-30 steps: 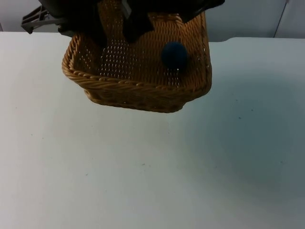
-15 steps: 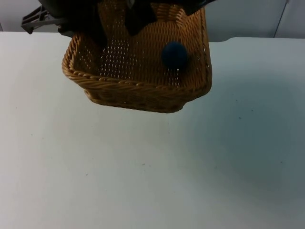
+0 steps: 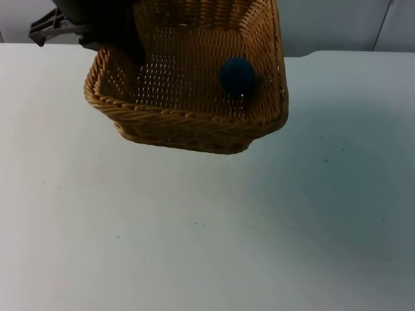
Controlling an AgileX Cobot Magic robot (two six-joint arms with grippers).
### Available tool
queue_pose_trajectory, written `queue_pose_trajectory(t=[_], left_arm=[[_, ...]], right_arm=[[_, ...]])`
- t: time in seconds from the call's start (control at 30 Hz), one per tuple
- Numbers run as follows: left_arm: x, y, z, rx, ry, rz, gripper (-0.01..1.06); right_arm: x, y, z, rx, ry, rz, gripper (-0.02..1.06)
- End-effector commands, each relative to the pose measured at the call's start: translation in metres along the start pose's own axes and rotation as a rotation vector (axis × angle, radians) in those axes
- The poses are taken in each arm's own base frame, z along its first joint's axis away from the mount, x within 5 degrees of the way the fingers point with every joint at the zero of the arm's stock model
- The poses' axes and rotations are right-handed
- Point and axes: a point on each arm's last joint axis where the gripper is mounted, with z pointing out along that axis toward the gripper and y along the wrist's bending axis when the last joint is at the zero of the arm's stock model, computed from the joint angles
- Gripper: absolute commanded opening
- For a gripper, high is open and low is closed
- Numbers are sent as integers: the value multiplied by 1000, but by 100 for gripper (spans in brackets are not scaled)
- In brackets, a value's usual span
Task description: Pick up the basket with the left hand and place the ball into the basket with the right hand.
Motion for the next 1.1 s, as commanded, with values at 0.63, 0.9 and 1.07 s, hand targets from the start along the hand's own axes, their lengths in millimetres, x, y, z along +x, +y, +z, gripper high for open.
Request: queue_pose_trajectory(t=[0.63, 0.9, 1.07], left_arm=[[-1, -5, -7, 20, -13, -9, 0], [-1, -5, -7, 19, -13, -1, 0], [0, -5, -7, 19, -5, 5, 0]], right_arm=[[29, -162, -54, 365, 12, 299, 104], [44, -204, -72, 433, -29, 413, 104], [42, -206, -70, 381, -146, 431, 104]])
